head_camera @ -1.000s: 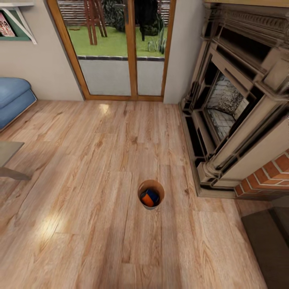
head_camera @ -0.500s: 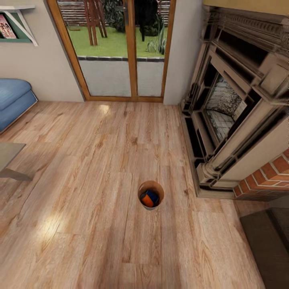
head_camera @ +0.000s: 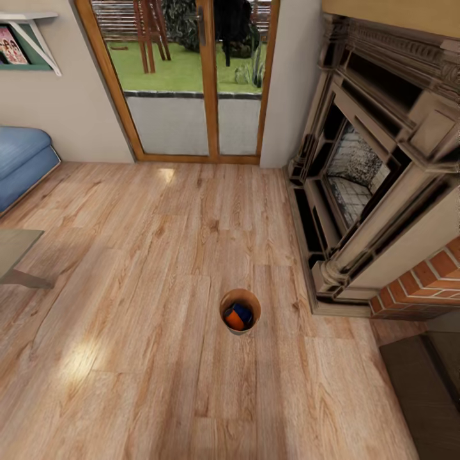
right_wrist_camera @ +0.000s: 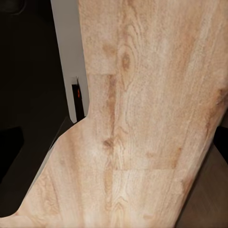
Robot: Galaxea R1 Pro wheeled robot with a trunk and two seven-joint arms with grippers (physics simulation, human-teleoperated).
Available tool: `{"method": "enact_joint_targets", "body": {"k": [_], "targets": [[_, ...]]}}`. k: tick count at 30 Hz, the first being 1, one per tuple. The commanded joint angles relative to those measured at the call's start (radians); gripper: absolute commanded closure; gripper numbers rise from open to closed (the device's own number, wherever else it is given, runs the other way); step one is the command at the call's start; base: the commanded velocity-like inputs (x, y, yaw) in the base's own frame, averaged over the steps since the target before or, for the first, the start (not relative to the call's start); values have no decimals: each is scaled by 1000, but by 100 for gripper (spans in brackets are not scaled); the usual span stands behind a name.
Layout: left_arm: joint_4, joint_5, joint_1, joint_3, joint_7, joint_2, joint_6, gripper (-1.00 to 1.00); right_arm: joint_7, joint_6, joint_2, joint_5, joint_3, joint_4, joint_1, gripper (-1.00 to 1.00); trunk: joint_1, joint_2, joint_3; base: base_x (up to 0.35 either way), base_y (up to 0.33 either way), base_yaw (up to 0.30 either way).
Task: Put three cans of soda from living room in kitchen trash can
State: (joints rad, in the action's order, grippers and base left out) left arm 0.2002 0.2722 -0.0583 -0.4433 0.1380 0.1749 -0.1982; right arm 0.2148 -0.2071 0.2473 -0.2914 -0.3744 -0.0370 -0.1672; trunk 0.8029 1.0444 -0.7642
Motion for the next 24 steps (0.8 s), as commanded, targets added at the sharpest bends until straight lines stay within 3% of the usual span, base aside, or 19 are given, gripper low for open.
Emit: {"method": "enact_joint_targets", "body": {"k": [1,11,24], "targets": [[0,0,0,0,0,0,0,-100,0,0,-1,0,0,0,0,-100,-4,-7,3,0,0,0],[3,-6,-1,0,-2,0,-1,-100,0,-1,-9,2,-1,2,1,-100,-42,-77,35,0,0,0],[4,-6,-1,1,-12,0,-1,-100,-3,2,-15,1,1,2,2,-100,-42,-77,35,0,0,0]]}}
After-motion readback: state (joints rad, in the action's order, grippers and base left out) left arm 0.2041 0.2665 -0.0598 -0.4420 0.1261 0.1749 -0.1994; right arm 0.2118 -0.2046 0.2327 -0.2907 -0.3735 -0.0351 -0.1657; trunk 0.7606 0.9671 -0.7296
